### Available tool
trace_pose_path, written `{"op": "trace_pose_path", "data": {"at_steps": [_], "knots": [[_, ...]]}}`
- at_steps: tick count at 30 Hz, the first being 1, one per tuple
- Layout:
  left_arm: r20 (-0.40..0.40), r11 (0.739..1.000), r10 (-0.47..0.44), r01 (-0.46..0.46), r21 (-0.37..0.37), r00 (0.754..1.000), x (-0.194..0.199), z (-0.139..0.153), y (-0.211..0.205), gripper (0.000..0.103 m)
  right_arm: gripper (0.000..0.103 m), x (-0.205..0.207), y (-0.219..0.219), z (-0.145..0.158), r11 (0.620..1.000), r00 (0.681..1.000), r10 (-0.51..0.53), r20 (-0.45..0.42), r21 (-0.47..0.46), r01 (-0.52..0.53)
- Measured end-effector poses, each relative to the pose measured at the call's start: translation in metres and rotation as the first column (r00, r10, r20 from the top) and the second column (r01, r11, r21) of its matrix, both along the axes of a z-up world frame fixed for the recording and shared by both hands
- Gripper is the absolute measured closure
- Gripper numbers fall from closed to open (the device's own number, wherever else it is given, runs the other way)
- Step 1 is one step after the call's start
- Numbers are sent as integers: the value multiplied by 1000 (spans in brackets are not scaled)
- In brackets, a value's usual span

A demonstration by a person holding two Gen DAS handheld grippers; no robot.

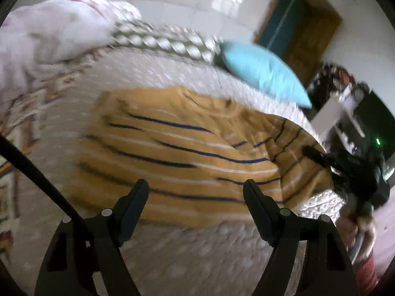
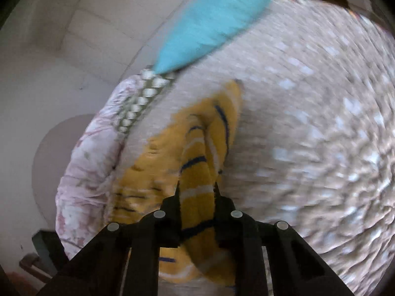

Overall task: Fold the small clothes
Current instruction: 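Grasp a sweater sleeve with the right gripper and fold it across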

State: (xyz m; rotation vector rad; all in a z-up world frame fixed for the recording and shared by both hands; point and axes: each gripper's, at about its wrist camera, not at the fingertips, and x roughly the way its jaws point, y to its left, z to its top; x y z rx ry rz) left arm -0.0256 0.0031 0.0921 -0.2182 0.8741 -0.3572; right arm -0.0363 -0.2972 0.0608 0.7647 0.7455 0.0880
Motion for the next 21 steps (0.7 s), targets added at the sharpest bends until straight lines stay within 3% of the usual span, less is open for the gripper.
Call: {"op": "trace_pose_path", "data": {"at_steps": [4,7,11,16,19,21], "knots": [[44,993,117,-118,3,992,-35,10,69,25,84,31,82,41,984,992,126,30,-131,-121],[18,977,211,-211,-27,977,-52,3,118,25,84,61,159,49,951,971,240,13,-203,-232],[-32,945,316,-318,-71,948,-68,-15,172,25,84,99,252,27,896,931,359,-61,-258,-362],[-71,915,385,-391,-102,920,-83,-32,215,25,84,128,323,-21,803,891,402,-210,-387,-454],[-79,909,393,-400,-113,916,-87,-36,221,25,72,137,338,-35,765,872,421,-251,-419,-490],[-80,910,388,-396,-123,918,-86,-37,220,25,57,138,344,-30,766,862,448,-238,-394,-507]]}}
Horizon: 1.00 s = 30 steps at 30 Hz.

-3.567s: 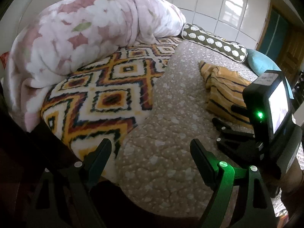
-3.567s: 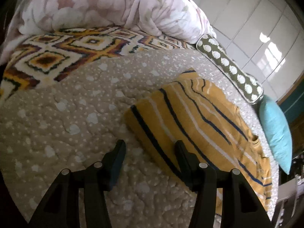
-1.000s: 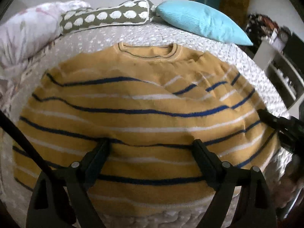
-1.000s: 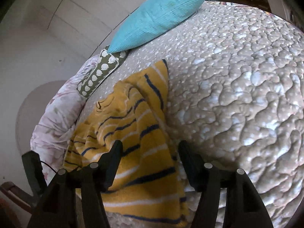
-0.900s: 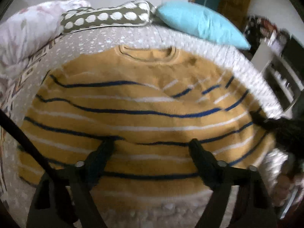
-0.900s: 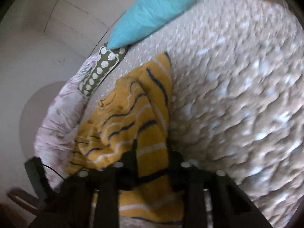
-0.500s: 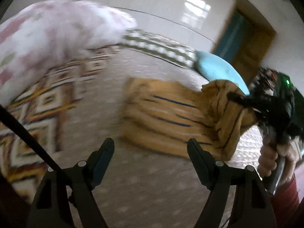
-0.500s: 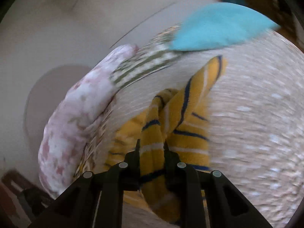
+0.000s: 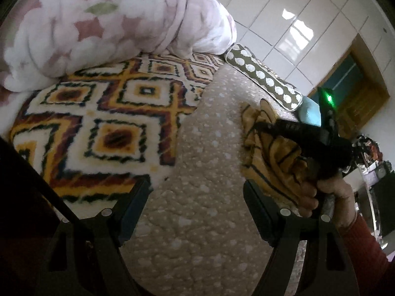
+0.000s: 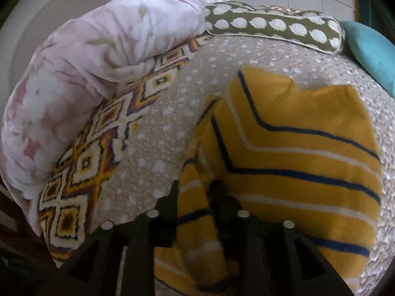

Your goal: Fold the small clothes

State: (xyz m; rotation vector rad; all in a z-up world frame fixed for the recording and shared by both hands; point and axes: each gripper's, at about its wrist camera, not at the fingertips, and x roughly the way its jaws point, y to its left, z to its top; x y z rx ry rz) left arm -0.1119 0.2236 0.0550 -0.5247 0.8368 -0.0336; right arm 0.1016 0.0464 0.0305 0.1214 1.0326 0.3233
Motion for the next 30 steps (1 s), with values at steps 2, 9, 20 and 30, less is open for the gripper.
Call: {"op": "trace_pose_path", "data": {"at_steps": [2,9,20,30], "knots": [[0,1000,-10,10,-7,1000,2,0,-4,25,39,-5,-3,11,995,999,50,-2,87,-50],[26,994,-109,109,-2,994,35,15,-42,20,39,-39,-57,71,976,990,59,125,202,-84],[-21,923,-382,383,46,924,152,10,-133,48,32,-59,-208,23,934,962,-273,-11,236,268],[-65,948,-305,297,-112,950,150,-29,-90,88,29,-30,-198,-24,896,977,-195,-90,388,215]]}}
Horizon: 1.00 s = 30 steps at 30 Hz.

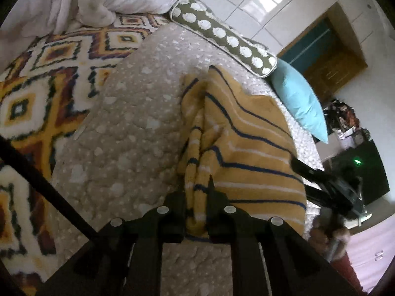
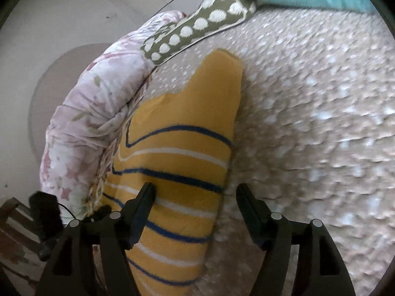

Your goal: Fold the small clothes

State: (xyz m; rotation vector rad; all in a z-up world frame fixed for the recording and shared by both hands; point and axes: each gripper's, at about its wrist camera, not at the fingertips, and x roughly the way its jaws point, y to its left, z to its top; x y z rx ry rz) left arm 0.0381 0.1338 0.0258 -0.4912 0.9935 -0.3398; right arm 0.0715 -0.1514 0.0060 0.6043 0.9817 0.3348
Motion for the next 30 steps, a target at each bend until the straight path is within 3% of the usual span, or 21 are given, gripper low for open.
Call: {"op": "trace_pose_path", "data": {"at_steps": [2,4,6,8,9,11,13,14,15,18,23,26,28,30], "knots": [[29,1000,-2,2,-2,1000,-4,7,0,83,29,7,6,-10,998,1000,12,-8,55,-12],[74,1000,23,-22,-20,997,-10,16,5,68,29,11,11,-15,997,1000,5,-10,71,-4],[110,997,58,-52,-59,992,-11,21,11,29,34,13,14,-16,997,1000,0,-9,75,0],[119,993,73,-62,-98,990,-11,21,14,15,43,14,12,-17,996,1000,1,-18,94,1],[113,993,56,-43,-111,992,-6,18,8,13,46,14,9,-18,994,1000,3,-22,108,-1],[72,997,-15,21,-77,997,6,9,-13,13,57,13,4,-17,990,1000,1,-27,139,2],[4,995,-96,96,-11,995,17,-6,-41,44,63,11,0,-12,986,1000,-4,-22,164,7],[-23,995,-101,101,10,995,18,-11,-51,55,64,9,0,-7,986,1000,-2,-11,169,4],[-20,996,-94,94,-1,995,15,-10,-61,62,65,7,-1,-1,987,1000,0,3,163,-1],[-11,993,-113,113,-26,994,7,1,-83,72,66,-2,-9,23,990,998,3,60,137,-11],[22,980,-190,191,-50,982,-9,16,-137,73,64,-31,-61,62,999,990,-41,137,25,38],[-78,985,-169,166,-40,982,-12,-7,-152,72,52,-41,-88,53,991,995,-80,63,-106,86],[-111,985,-159,150,-88,981,-20,-19,-151,70,47,-49,-102,37,981,995,-94,-20,-172,89],[-109,985,-151,140,-103,982,-32,-19,-147,69,46,-65,-112,40,979,993,-118,17,-164,120]]}}
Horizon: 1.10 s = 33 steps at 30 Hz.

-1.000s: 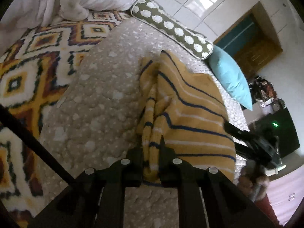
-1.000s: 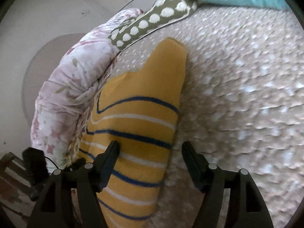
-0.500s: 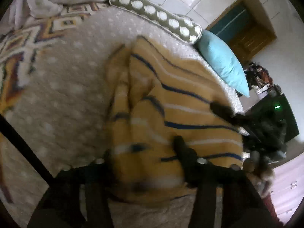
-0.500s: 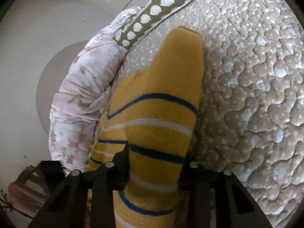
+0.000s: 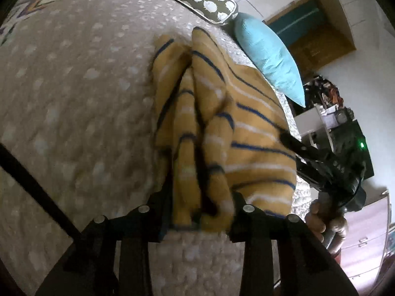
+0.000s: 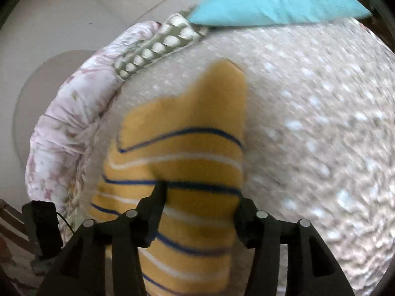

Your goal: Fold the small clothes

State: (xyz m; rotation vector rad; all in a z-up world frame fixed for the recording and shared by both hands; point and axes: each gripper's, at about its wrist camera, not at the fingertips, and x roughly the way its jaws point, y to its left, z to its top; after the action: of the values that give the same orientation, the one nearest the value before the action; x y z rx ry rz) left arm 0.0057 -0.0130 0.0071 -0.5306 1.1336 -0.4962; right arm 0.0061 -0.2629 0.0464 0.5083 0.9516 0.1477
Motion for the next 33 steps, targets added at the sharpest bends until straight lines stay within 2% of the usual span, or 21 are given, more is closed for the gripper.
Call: {"op": "trace_pose_path", "data": {"at_steps": [5,6,7,8,10,11,13,18,19,21,23,25,29,31,33], "knots": [[10,1000,17,-17,17,1000,-20,15,19,70,47,-30,6,44,995,988,-18,152,-96,33],[24,999,23,-24,36,999,-27,20,23,69,51,-32,14,54,994,983,0,185,-103,19],[42,998,31,-34,60,999,-35,27,27,69,65,-32,22,61,995,979,24,205,-104,-3],[64,995,45,-50,88,997,-43,33,31,68,74,-31,33,66,994,975,58,215,-105,-36],[103,987,71,-84,135,992,-56,41,40,62,77,-24,60,67,989,969,128,212,-104,-108],[124,982,88,-107,157,988,-65,45,45,56,82,-19,73,63,985,967,157,202,-106,-138],[152,971,114,-143,192,982,-77,49,57,53,83,-3,105,49,976,964,204,169,-106,-188],[192,945,153,-200,259,970,-101,54,82,46,83,20,163,-5,947,946,319,52,16,-320],[193,943,158,-206,262,968,-103,54,87,46,83,19,177,-17,937,937,349,18,3,-349],[195,940,168,-216,264,966,-105,54,94,45,82,12,188,-23,927,928,373,7,-49,-372],[197,937,178,-227,264,964,-105,54,96,44,82,3,190,-16,918,920,392,19,-76,-390],[202,937,184,-234,259,962,-105,53,96,42,82,-13,175,6,921,919,386,79,-79,-381],[205,940,177,-227,253,963,-105,52,90,39,82,-40,124,41,958,942,281,183,-115,-263],[205,943,166,-217,254,964,-105,52,84,39,82,-49,98,42,975,959,207,192,-125,-185],[208,942,151,-204,265,966,-106,53,76,38,82,-53,75,28,985,978,148,148,-116,-131]]}}
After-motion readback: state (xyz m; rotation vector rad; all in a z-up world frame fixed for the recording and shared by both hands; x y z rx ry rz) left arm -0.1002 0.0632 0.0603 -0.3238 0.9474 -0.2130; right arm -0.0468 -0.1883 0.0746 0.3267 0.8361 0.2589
